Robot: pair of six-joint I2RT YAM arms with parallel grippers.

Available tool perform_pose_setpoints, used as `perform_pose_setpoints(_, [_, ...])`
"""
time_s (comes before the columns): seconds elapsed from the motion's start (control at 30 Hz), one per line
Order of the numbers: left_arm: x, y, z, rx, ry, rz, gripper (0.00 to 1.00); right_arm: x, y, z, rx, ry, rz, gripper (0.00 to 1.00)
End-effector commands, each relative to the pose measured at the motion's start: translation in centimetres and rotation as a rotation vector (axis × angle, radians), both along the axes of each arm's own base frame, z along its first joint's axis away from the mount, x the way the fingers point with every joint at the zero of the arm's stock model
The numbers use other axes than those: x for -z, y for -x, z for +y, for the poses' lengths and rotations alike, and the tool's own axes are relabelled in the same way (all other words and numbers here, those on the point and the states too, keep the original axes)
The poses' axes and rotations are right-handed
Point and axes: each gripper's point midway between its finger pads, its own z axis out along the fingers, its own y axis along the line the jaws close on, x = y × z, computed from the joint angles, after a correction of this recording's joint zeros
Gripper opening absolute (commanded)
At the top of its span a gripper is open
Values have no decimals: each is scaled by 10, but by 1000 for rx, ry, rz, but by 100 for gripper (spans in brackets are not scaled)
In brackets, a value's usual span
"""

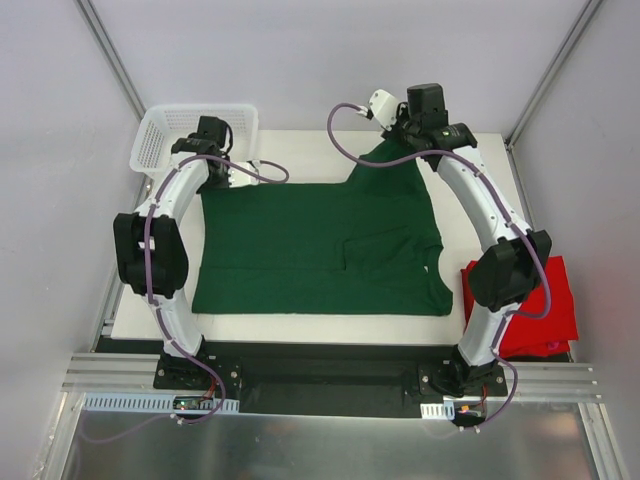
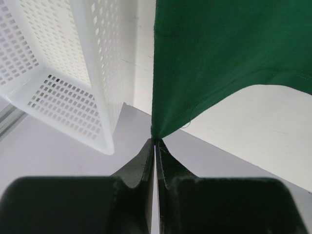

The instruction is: Fold and stack the t-shirts

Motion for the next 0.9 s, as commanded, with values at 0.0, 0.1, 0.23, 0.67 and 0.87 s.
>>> perform_pose_setpoints(0.0, [-5, -2, 1, 6, -21, 6, 0, -31, -11, 5, 0, 0, -103, 1])
perform_pose_setpoints(0.1, [-3, 2, 0, 1, -11, 13, 0, -19, -4, 9, -12, 7, -73, 1])
perform_pose_setpoints(0.23, [2, 14, -1, -1, -2, 31, 0, -3, 8, 14, -30, 21, -40, 1])
perform_pose_setpoints(0.67, [4, 42, -4, 0, 31, 48, 0, 18, 54, 7, -32, 40, 21, 1])
perform_pose_setpoints(0.87, [7, 53, -7, 1, 42, 55, 0, 13, 67, 1, -23, 33, 28, 1])
